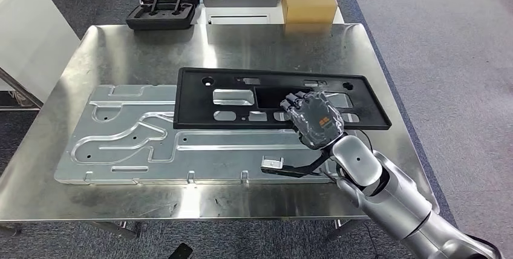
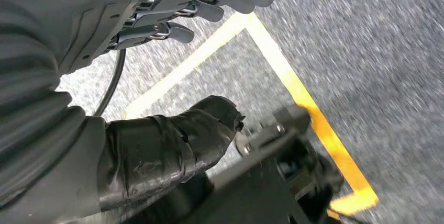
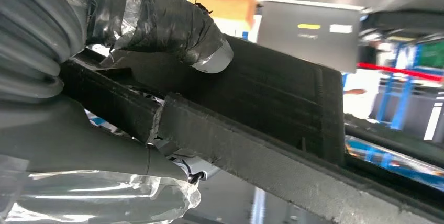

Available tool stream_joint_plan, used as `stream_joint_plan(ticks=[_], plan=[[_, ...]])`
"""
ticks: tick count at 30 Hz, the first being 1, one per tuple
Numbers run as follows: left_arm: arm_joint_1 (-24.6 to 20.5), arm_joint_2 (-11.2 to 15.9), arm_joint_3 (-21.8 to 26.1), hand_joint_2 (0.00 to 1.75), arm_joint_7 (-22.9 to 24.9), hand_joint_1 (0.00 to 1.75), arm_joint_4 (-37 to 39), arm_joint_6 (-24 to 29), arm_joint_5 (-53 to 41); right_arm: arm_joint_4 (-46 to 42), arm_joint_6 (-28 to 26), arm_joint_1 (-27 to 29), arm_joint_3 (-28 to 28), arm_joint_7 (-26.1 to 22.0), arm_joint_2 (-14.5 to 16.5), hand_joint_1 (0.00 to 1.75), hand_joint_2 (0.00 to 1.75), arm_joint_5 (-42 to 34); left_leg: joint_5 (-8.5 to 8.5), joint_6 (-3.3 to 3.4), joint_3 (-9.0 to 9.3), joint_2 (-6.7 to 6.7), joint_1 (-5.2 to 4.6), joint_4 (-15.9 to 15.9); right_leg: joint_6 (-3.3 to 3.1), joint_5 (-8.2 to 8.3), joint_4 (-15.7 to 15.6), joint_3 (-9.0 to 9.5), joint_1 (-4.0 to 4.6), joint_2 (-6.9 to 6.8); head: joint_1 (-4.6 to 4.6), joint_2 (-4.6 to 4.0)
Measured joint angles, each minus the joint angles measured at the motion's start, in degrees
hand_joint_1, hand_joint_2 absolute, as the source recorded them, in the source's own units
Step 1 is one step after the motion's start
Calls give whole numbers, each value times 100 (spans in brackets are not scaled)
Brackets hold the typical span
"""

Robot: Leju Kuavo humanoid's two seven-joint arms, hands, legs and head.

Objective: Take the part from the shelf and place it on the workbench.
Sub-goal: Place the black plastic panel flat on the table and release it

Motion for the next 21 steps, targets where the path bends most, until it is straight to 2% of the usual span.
stream_joint_plan(ticks=[1, 3, 4, 8, 10, 12, 13, 14, 15, 16, 18, 19, 20, 21], plan=[[2, 1, 0, 175, -22, 0, 0, -25, 28, 15, -10, 0, 27, -56, 0, 87, 87, 20, -32, -22, 1, -5, 11, 40, 16, 221, -368, 168, -23, -2, 0, 0], [-2, 9, 0, 175, -50, 0, 1, -49, 53, 38, -13, -20, 80, -121, 1, 0, 0, 79, -103, -88, -20, -12, 20, 135, 18, 464, -1045, 497, -31, 4, 7, 0], [-5, 14, 0, 175, -58, 0, 2, -51, 55, 45, -10, -34, 106, -132, 2, 0, 0, 110, -127, -121, -35, -14, 18, 168, -3, 493, -1217, 585, -24, 12, 8, 0], [-5, 25, 0, 175, -98, 0, 2, -8, 70, 78, 24, -87, 277, -133, 15, 0, 0, 189, -145, -217, -52, -13, 39, 190, -134, 490, -1272, 613, 22, 33, -7, 0], [-20, 20, 0, 87, -87, 0, 0, 63, 94, 109, 50, -142, 374, -133, 40, 0, 0, 198, -296, -271, -145, -6, 52, 409, -201, 506, -1299, 634, 12, 22, -16, 0], [-80, -9, 0, 0, 8, 0, -3, 138, 130, 154, 70, -242, 478, -132, 107, 0, 0, 183, -612, -311, -455, 1, 63, 1058, -248, 512, -1307, 637, 19, 16, -26, 0], [-131, -32, 0, 0, 78, 0, -5, 162, 160, 180, 79, -288, 538, -135, 152, 0, 0, 159, -748, -320, -646, 1, 67, 1429, -262, 514, -1307, 634, 29, 14, -26, 0], [-188, -55, 0, 0, 145, 0, -8, 178, 193, 206, 83, -318, 594, -140, 195, 0, 0, 125, -816, -322, -791, 1, 69, 1697, -268, 516, -1307, 632, 41, 12, -24, 0], [-244, -75, 2, 0, 201, 0, -12, 189, 236, 229, 83, -333, 644, -150, 233, 0, 0, 87, -783, -316, -841, 1, 69, 1773, -270, 516, -1306, 632, 50, 10, -24, 0], [-298, -92, 9, 0, 251, 0, -15, 196, 283, 252, 76, -344, 688, -166, 274, 0, 0, 48, -654, -302, -777, 1, 68, 1628, -271, 517, -1306, 634, 57, 11, -24, 0], [-405, -115, 54, 0, 349, 0, -20, 215, 372, 288, 49, -387, 754, -205, 355, 0, 0, -16, -295, -255, -411, 0, 63, 893, -267, 520, -1305, 640, 61, 20, -25, 0], [-471, -124, 88, 0, 410, 0, -20, 234, 404, 307, 27, -429, 791, -226, 399, 0, 0, -44, -175, -234, -229, -2, 49, 537, -257, 524, -1301, 636, 67, 27, -23, 0], [-549, -137, 125, 0, 480, 0, -21, 263, 428, 326, 2, -480, 833, -247, 448, 0, 0, -72, -114, -215, -113, -4, 33, 303, -238, 533, -1300, 627, 68, 31, -23, 0], [-637, -150, 167, 0, 564, 0, -21, 301, 442, 352, -28, -533, 886, -274, 509, 0, 0, -103, -109, -200, -71, -6, 14, 200, -216, 544, -1302, 617, 68, 32, -21, 0]])
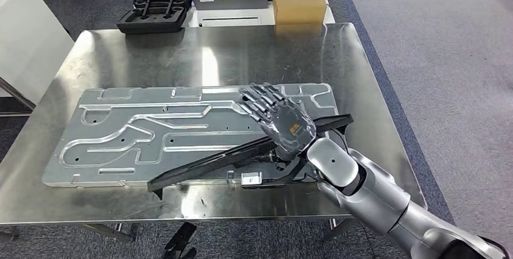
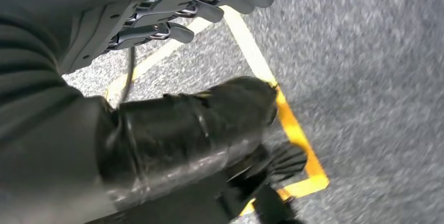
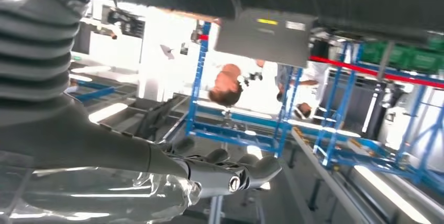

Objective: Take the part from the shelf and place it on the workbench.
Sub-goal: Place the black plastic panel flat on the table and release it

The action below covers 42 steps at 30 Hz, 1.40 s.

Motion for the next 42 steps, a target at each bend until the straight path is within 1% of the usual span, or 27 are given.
stream_joint_plan(ticks=[2, 4, 7, 8, 9, 10, 11, 14, 16, 18, 20, 21, 23, 24, 25, 26, 29, 30, 33, 34, 35, 36, 38, 39, 40, 41, 42], plan=[[-197, -29, 98, 0, 189, 0, 0, 90, 41, 71, -78, -107, 119, -70, 149, 0, 0, -74, 47, 42, 6, -3, -8, -45, 62, 24, -13, -15, -4, -1, 2, 0], [-414, -43, 211, 0, 373, 0, 1, 164, 105, 162, -199, -217, 239, -180, 304, 0, 0, -176, 131, 95, 19, 3, 14, -116, 114, -88, 106, -71, -8, -5, 10, 0], [-759, -40, 399, 0, 674, 0, 15, 243, 250, 362, -451, -426, 467, -424, 566, 0, 0, -383, 203, 142, -19, 10, 20, -152, 150, -628, 979, -425, -17, -8, 31, 0], [-838, -32, 458, 0, 761, 0, 27, 237, 282, 449, -525, -478, 557, -481, 668, 0, 0, -442, 211, 144, -39, 12, 18, -146, 158, -753, 1285, -541, -21, -9, 33, 0], [-893, -20, 511, 0, 824, 0, 42, 214, 302, 538, -586, -510, 640, -513, 770, 0, 0, -494, 218, 143, -59, 15, 18, -135, 166, -778, 1439, -586, -28, -10, 33, 0], [-926, -9, 555, 0, 867, 0, 55, 186, 312, 620, -640, -532, 711, -534, 864, 0, 0, -546, 223, 140, -83, 17, 20, -117, 172, -704, 1403, -542, -39, -11, 33, 0], [-947, 0, 592, 0, 897, 0, 66, 156, 318, 695, -703, -556, 774, -555, 956, 0, 0, -609, 225, 136, -113, 18, 23, -87, 174, -550, 1171, -408, -53, -12, 33, 0], [-1004, 31, 689, 0, 918, 0, 90, 117, 321, 790, -938, -662, 856, -607, 1155, 0, 0, -834, 229, 75, -253, 11, 23, 47, 149, -221, 272, 18, -59, -7, 31, 0], [-1033, 66, 747, 0, 924, 0, 112, 122, 321, 798, -1068, -705, 873, -630, 1263, 0, 0, -972, 272, -9, -339, 11, 24, 86, 92, -189, 155, 24, -22, 12, 25, 0], [-1042, 96, 801, 0, 947, 0, 141, 132, 323, 787, -1108, -723, 898, -640, 1345, 0, 0, -1044, 283, -81, -393, 15, 51, 103, 0, -114, 134, -23, -6, 23, 23, 0], [-1040, 123, 826, 0, 972, 0, 167, 136, 324, 766, -1105, -755, 917, -641, 1407, 0, 0, -1063, 54, -135, -508, 18, 80, 331, -90, -26, 92, -73, -12, 31, 1, 0], [-1040, 134, 827, 0, 978, 0, 176, 136, 324, 757, -1104, -771, 920, -639, 1432, 0, 0, -1068, -170, -159, -611, 20, 91, 612, -120, 14, 81, -109, -13, 38, -11, 0], [-1041, 144, 830, 0, 974, 0, 185, 138, 321, 747, -1104, -784, 927, -633, 1460, 0, 0, -1074, -577, -205, -803, 19, 97, 1286, -138, 69, 82, -183, -7, 50, -26, 0], [-1041, 145, 837, 0, 970, 0, 187, 139, 319, 748, -1104, -784, 933, -631, 1463, 0, 0, -1075, -675, -226, -835, 19, 104, 1510, -133, 94, 85, -216, -7, 53, -26, 0], [-1042, 145, 851, 0, 964, 0, 189, 141, 318, 748, -1107, -784, 939, -628, 1466, 0, 0, -1076, -664, -246, -778, 20, 118, 1536, -123, 117, 89, -244, -12, 52, -24, 0], [-1044, 144, 869, 0, 957, 0, 190, 145, 318, 749, -1113, -784, 944, -627, 1466, 0, 0, -1079, -577, -265, -642, 20, 139, 1390, -107, 138, 93, -268, -21, 52, -24, 0], [-1065, 140, 922, 0, 934, 0, 190, 153, 323, 747, -1196, -793, 946, -604, 1467, 0, 0, -1129, -271, -308, -15, -2, 182, 403, -17, 202, 116, -331, -42, 52, -29, 0], [-1074, 139, 937, 0, 925, 0, 190, 150, 331, 743, -1242, -797, 946, -596, 1467, 0, 0, -1165, -230, -288, 89, -15, 172, 206, 23, 234, 117, -349, -41, 53, -31, 0], [-1086, 140, 990, 0, 897, 0, 190, 109, 362, 724, -1355, -799, 946, -593, 1464, 0, 0, -1287, -141, -132, 53, -20, 133, 151, 136, 327, 79, -373, -43, 56, -29, 0], [-1089, 143, 1007, 0, 888, 0, 190, 92, 368, 716, -1380, -796, 946, -598, 1460, 0, 0, -1322, -88, -74, 27, -8, 128, 133, 160, 276, 112, -398, -53, 48, -27, 0], [-1094, 147, 1020, 0, 882, 0, 190, 79, 369, 704, -1401, -793, 946, -603, 1456, 0, 0, -1354, -27, -15, -11, 5, 122, 112, 175, 129, 235, -449, -60, 37, -21, 0], [-1100, 153, 1032, 0, 877, 0, 190, 72, 370, 691, -1418, -790, 946, -610, 1452, 0, 0, -1379, 34, 38, -63, 15, 114, 94, 176, -106, 464, -525, -68, 24, -16, 0], [-1104, 162, 1057, 0, 874, 0, 190, 66, 373, 656, -1441, -783, 946, -629, 1449, 0, 0, -1429, 150, 100, -192, 25, 82, 86, 161, -656, 1157, -688, -56, 10, -7, 0], [-1103, 164, 1069, 0, 873, 0, 190, 65, 374, 637, -1453, -774, 946, -640, 1448, 0, 0, -1455, 208, 114, -267, 28, 67, 87, 151, -815, 1462, -720, -46, 10, -5, 0], [-1103, 166, 1080, 0, 873, 0, 190, 65, 375, 618, -1464, -762, 946, -655, 1447, 0, 0, -1478, 272, 120, -348, 31, 51, 87, 135, -850, 1631, -681, -32, 10, -4, 0], [-1102, 168, 1088, 0, 873, 0, 190, 66, 375, 599, -1473, -749, 946, -668, 1446, 0, 0, -1495, 337, 122, -431, 33, 36, 87, 112, -774, 1621, -558, -20, 10, -5, 0], [-1102, 170, 1097, 0, 873, 0, 190, 67, 375, 578, -1480, -742, 946, -679, 1446, 0, 0, -1509, 405, 120, -516, 33, 25, 87, 80, -644, 1428, -343, -5, 10, -5, 0]])
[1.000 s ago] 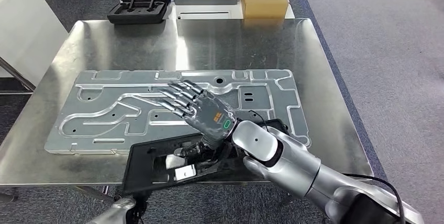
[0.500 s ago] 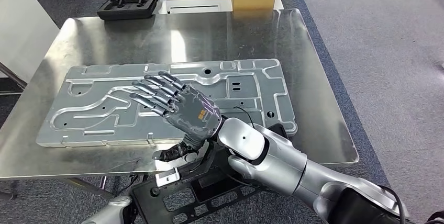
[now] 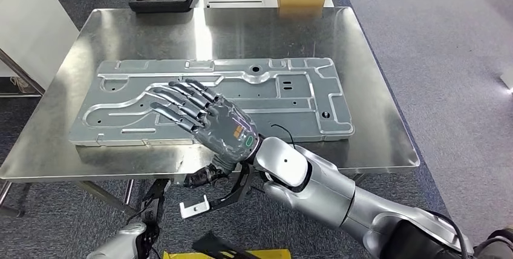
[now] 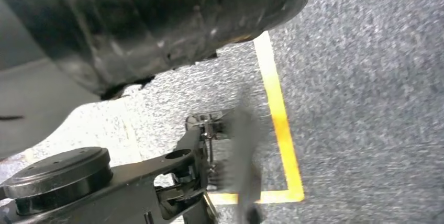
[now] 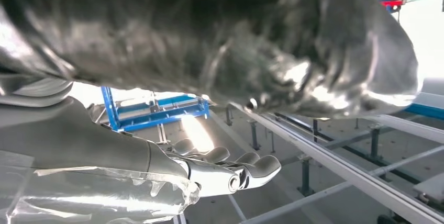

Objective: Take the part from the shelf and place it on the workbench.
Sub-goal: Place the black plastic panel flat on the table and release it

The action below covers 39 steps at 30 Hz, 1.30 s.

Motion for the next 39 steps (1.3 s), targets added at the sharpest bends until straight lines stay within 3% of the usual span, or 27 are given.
stream_joint_plan(ticks=[1, 3, 5, 7, 8, 9, 11, 12, 13, 15, 16, 17, 18, 19, 20, 22, 23, 24, 27, 28, 30, 32, 34, 35, 37, 38, 39], plan=[[-1, 2, 9, 0, 0, 0, 0, 2, 0, -26, -4, 1, 0, -10, -1, 0, 0, -15, 69, -4, -76, 0, -8, 3, -40, 87, -328, 286, 18, -1, -1, 0], [1, 5, 22, 0, -3, 0, 0, 4, 1, -89, -15, -6, -1, -28, 2, 0, 0, -55, 201, -38, -182, 1, -20, -6, -96, 66, -1054, 798, 70, -8, -5, 0], [3, 8, 27, 0, -9, 0, 1, 8, 5, -140, -30, -16, -2, -54, 4, 0, 0, -100, 336, -104, -202, 8, -3, -61, -114, 27, -1398, 937, 119, -10, 18, 0], [8, 14, 32, 0, -20, 0, 3, 10, 11, -166, -45, -13, -2, -86, 6, 0, 0, -153, 415, -174, -219, 3, 18, -131, -161, 177, -1463, 862, 113, -18, 44, 0], [11, 18, 33, 0, -27, 0, 4, 8, 18, -179, -54, -5, -2, -104, 12, 0, 0, -185, 308, -208, -256, -2, 23, -96, -195, 272, -1498, 818, 101, -28, 32, 0], [15, 21, 34, 0, -34, 0, 5, 5, 28, -192, -64, 1, -2, -119, 21, 0, 0, -218, 84, -242, -308, -6, 28, 38, -231, 375, -1535, 757, 80, -37, 18, 0], [16, 24, 35, 0, -46, 0, 7, -2, 48, -220, -91, 18, -2, -143, 45, 0, 0, -269, -555, -311, -418, -6, 50, 637, -270, 559, -1559, 581, 67, -45, -9, 0], [16, 23, 35, 0, -50, 0, 7, -4, 55, -230, -106, 34, -2, -151, 51, 0, 0, -284, -765, -342, -444, -6, 62, 989, -276, 642, -1556, 481, 64, -46, -10, 0], [16, 23, 37, 0, -54, 0, 7, -5, 58, -243, -121, 58, -2, -161, 54, 0, 0, -298, -834, -368, -430, -5, 72, 1266, -272, 722, -1552, 378, 60, -46, -9, 0], [15, 23, 51, 0, -60, 0, 7, -3, 63, -270, -147, 108, -2, -186, 55, 0, 0, -330, -651, -396, -201, -5, 88, 1366, -249, 874, -1537, 164, 46, -46, -10, 0], [12, 23, 62, 0, -65, 0, 7, -2, 66, -292, -160, 127, -2, -202, 57, 0, 0, -356, -549, -398, 55, -5, 92, 1148, -230, 954, -1524, 58, 37, -45, -12, 0], [6, 23, 73, 0, -70, 0, 7, 0, 67, -321, -174, 143, -2, -217, 66, 0, 0, -384, -555, -391, 365, -6, 91, 815, -206, 1024, -1511, -34, 32, -44, -12, 0], [-3, 23, 84, 0, -81, 0, 7, 3, 69, -356, -193, 161, -3, -231, 76, 0, 0, -418, -622, -360, 677, -14, 79, 425, -174, 1096, -1500, -109, 30, -44, -6, 0], [-12, 22, 91, 0, -92, 0, 7, 5, 72, -389, -213, 176, -3, -243, 90, 0, 0, -451, -723, -320, 875, -20, 63, 125, -141, 1157, -1503, -138, 31, -46, -1, 0], [-19, 22, 99, 0, -102, 0, 7, 9, 74, -420, -232, 189, -4, -255, 105, 0, 0, -477, -800, -272, 973, -26, 42, -56, -105, 1214, -1521, -149, 30, -48, -7, 1], [-24, 17, 114, 0, -113, 0, 7, 13, 85, -463, -260, 219, -4, -284, 121, 0, 0, -530, -721, -167, 947, -11, 30, -161, -36, 1316, -1563, -150, 21, -46, -9, 0], [-27, 14, 117, 0, -114, 0, 7, 14, 90, -479, -268, 235, -4, -297, 124, 0, 0, -551, -642, -120, 914, 6, 36, -179, -8, 1253, -1533, -179, 11, -39, -14, 0], [-31, 11, 119, 0, -115, 0, 7, 14, 93, -493, -273, 254, -4, -309, 124, 0, 0, -574, -548, -68, 861, 25, 46, -207, 16, 1063, -1407, -231, 4, -34, 0, 0], [-42, 9, 123, 0, -119, 0, 7, 18, 97, -534, -301, 314, -4, -346, 124, 0, 0, -685, -282, 7, 592, 51, 51, -232, 69, 132, -446, -426, -17, -30, 16, 0], [-41, 8, 124, 0, -121, 0, 7, 19, 99, -546, -314, 345, -4, -368, 124, 0, 0, -737, -197, 4, 484, 52, 50, -231, 84, 13, -125, -434, -21, -31, 17, 0], [-35, 8, 124, 0, -128, 0, 7, 18, 102, -556, -334, 408, -4, -419, 126, 0, 0, -829, -28, -18, 260, 52, 50, -227, 103, 186, 81, -249, -40, -31, 19, 0], [-30, 8, 124, 0, -133, 0, 7, 18, 102, -567, -340, 439, -4, -456, 135, 0, 0, -894, 128, -62, 57, 50, 52, -206, 105, 382, -346, 240, -68, -32, 16, 0], [-30, 8, 125, 0, -132, 0, 7, 17, 97, -598, -348, 444, -4, -486, 158, 0, 0, -937, 239, -125, -81, 53, 47, -162, 87, 181, -1085, 816, -54, -25, 13, 1], [-30, 9, 126, 0, -130, 0, 7, 17, 101, -615, -355, 448, -4, -503, 172, 0, 0, -961, 299, -165, -111, 54, 51, -155, 64, 79, -1323, 964, -32, -18, 20, 1], [-15, 8, 132, 0, -137, 0, 8, 19, 128, -635, -381, 471, -4, -536, 192, 0, 0, -1029, 422, -243, -143, 54, 82, -179, -20, 79, -1494, 996, 7, -16, 40, 1], [0, 7, 138, 0, -146, 0, 9, 21, 150, -637, -400, 486, -4, -547, 200, 0, 0, -1070, 390, -278, -174, 51, 100, -161, -71, 150, -1501, 946, 14, -27, 54, 0], [18, 4, 144, 0, -160, 0, 9, 25, 168, -642, -423, 503, -4, -555, 206, 0, 0, -1111, 235, -301, -226, 49, 114, -60, -120, 220, -1507, 893, 13, -39, 51, 0]])
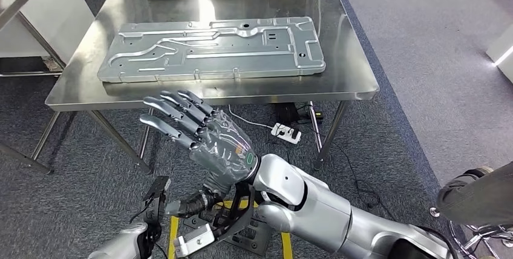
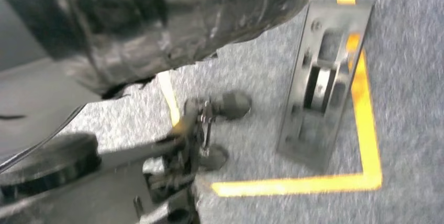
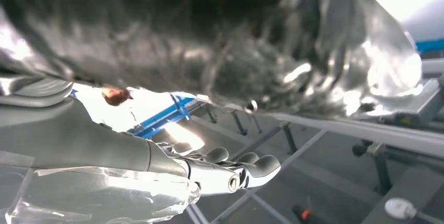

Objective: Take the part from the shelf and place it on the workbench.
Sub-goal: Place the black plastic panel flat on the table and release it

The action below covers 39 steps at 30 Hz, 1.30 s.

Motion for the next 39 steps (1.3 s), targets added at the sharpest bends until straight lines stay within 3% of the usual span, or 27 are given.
stream_joint_plan(ticks=[3, 4, 5, 6, 8, 10, 12, 14, 15, 16, 18, 19, 20, 21, 23, 25, 27, 29, 30, 31, 32, 34, 35, 36, 37, 38, 39], plan=[[25, -17, 15, 0, -30, 0, 0, 8, 22, -13, -76, 50, 0, -45, 33, 0, 0, -151, -890, -39, -235, -2, 7, 906, -100, 225, -3, -244, 10, -14, -21, 0], [25, -22, 19, 0, -35, 0, 0, 9, 24, -14, -103, 81, 0, -70, 43, 0, 0, -214, -1057, -42, -278, -2, 5, 1257, -116, 305, -1, -346, 22, -14, -23, 0], [25, -23, 22, 0, -39, 0, 0, 13, 27, -14, -132, 123, 0, -97, 49, 0, 0, -279, -1079, -34, -262, -3, 0, 1505, -121, 387, 0, -456, 35, -12, -22, 0], [26, -23, 25, 0, -41, 0, 0, 15, 30, -14, -158, 169, 0, -120, 51, 0, 0, -342, -976, -15, -168, -6, -10, 1589, -123, 468, 1, -568, 47, -10, -23, 0], [21, -23, 33, 0, -42, 0, 0, 21, 33, -18, -196, 238, -2, -162, 52, 0, 0, -422, -741, 57, 304, -10, -52, 1223, -114, 634, 5, -780, 59, -4, -21, 0], [-2, -22, 44, 0, -46, 0, 0, 23, 32, -46, -216, 265, -13, -179, 56, 0, 0, -448, -895, 140, 989, -10, -120, 396, -76, 770, 10, -915, 67, -7, -16, 0], [-33, -22, 62, 0, -53, 0, 0, 25, 30, -72, -230, 279, -28, -182, 60, 0, 0, -471, -1082, 205, 1310, -13, -179, -122, -18, 891, -18, -948, 56, -23, -20, 1], [-37, -26, 80, 0, -49, 0, 0, 23, 29, -73, -265, 320, -46, -172, 57, 0, 0, -502, -968, 267, 1274, 1, -182, -220, 46, 967, -62, -953, 38, -23, -30, 1], [-34, -29, 85, 0, -46, 0, 0, 21, 31, -71, -300, 360, -67, -157, 53, 0, 0, -540, -881, 299, 1249, 15, -168, -260, 78, 872, -12, -988, 36, -13, -33, 1], [-31, -31, 87, 0, -47, 0, 0, 19, 35, -67, -345, 414, -101, -139, 47, 0, 0, -620, -786, 335, 1208, 30, -150, -301, 109, 663, 135, -1049, 31, -2, -22, 0], [-28, -33, 92, 0, -75, 0, 0, 20, 63, -40, -454, 586, -221, -150, 28, 0, 0, -969, -615, 383, 1048, 41, -135, -333, 169, 45, 765, -1222, 2, 8, -8, 0], [-18, -33, 100, 0, -104, 0, 0, 22, 90, -5, -514, 702, -302, -206, 12, 0, 0, -1219, -537, 392, 947, 40, -133, -332, 196, -163, 1127, -1282, -16, 8, -3, 0], [1, -34, 110, 0, -140, 0, 0, 28, 119, 59, -575, 832, -391, -300, -12, 0, 0, -1487, -458, 386, 839, 38, -131, -330, 222, -226, 1411, -1294, -35, 7, -3, 0], [25, -34, 122, 0, -177, 0, 0, 33, 148, 152, -628, 963, -483, -424, -40, 0, 0, -1754, -378, 373, 725, 37, -129, -326, 244, -145, 1544, -1235, -54, 7, -3, 0], [78, -32, 149, 0, -250, 0, 0, 53, 210, 410, -684, 1217, -681, -683, -107, 0, 0, -2304, -217, 328, 492, 34, -120, -297, 275, 136, 1275, -838, -94, 4, -3, 0], [125, -20, 177, 0, -314, 0, 0, 79, 282, 726, -681, 1467, -921, -898, -146, 0, 0, -2852, -99, 267, 300, 28, -122, -220, 269, 52, 502, -181, -98, 7, -6, 0], [169, -1, 221, 0, -369, 0, 1, 102, 350, 1177, -650, 1707, -1232, -1132, -161, 0, 0, -3343, -2, 202, 232, 22, -116, -170, 217, -156, -16, 183, -62, 14, 6, 0], [225, 16, 270, 0, -408, 0, 3, 112, 413, 1739, -543, 1899, -1520, -1468, -183, 0, 0, -3804, 89, 133, 220, 15, -77, -186, 121, -114, -78, 148, -36, 6, 33, 0], [259, 22, 289, 0, -420, 0, 4, 113, 442, 2023, -455, 1975, -1635, -1618, -195, 0, 0, -4041, 30, 104, 177, 11, -57, -153, 69, -55, -77, 103, -30, -4, 38, 0], [293, 28, 304, 0, -431, 0, 5, 119, 474, 2309, -341, 2050, -1748, -1721, -199, 0, 0, -4293, -144, 81, 109, 7, -44, -31, 20, 19, -84, 41, -33, -15, 26, 0], [322, 33, 323, 0, -441, 0, 7, 125, 507, 2608, -180, 2127, -1879, -1773, -200, 0, 0, -4599, -441, 66, 12, 5, -34, 223, -20, 104, -88, -42, -35, -27, 9, 0], [356, 34, 369, 0, -463, 0, 7, 145, 567, 3171, 232, 2283, -2182, -1794, -201, 0, 0, -5252, -1057, 57, -168, 6, -33, 977, -60, 267, -82, -247, -9, -38, -21, 0], [369, 40, 395, 0, -472, 0, 7, 158, 601, 3435, 449, 2349, -2328, -1794, -201, 0, 0, -5575, -1204, 64, -206, 5, -34, 1330, -72, 346, -78, -359, 9, -42, -24, 0], [384, 47, 418, 0, -479, 0, 7, 177, 633, 3681, 646, 2403, -2452, -1771, -203, 0, 0, -5857, -1192, 82, -176, 3, -41, 1539, -78, 415, -74, -465, 28, -42, -24, 0], [402, 54, 440, 0, -483, 0, 7, 197, 674, 3935, 811, 2451, -2555, -1709, -204, 0, 0, -6120, -1071, 115, -53, 1, -55, 1570, -81, 483, -71, -567, 42, -38, -24, 0], [420, 60, 465, 0, -484, 0, 7, 215, 712, 4191, 923, 2507, -2658, -1600, -205, 0, 0, -6359, -925, 162, 187, -2, -83, 1384, -78, 546, -69, -658, 51, -33, -26, 0], [430, 62, 493, 0, -484, 0, 7, 229, 746, 4458, 995, 2578, -2776, -1446, -205, 0, 0, -6589, -875, 222, 551, -4, -125, 993, -67, 602, -67, -727, 55, -33, -25, 0]])
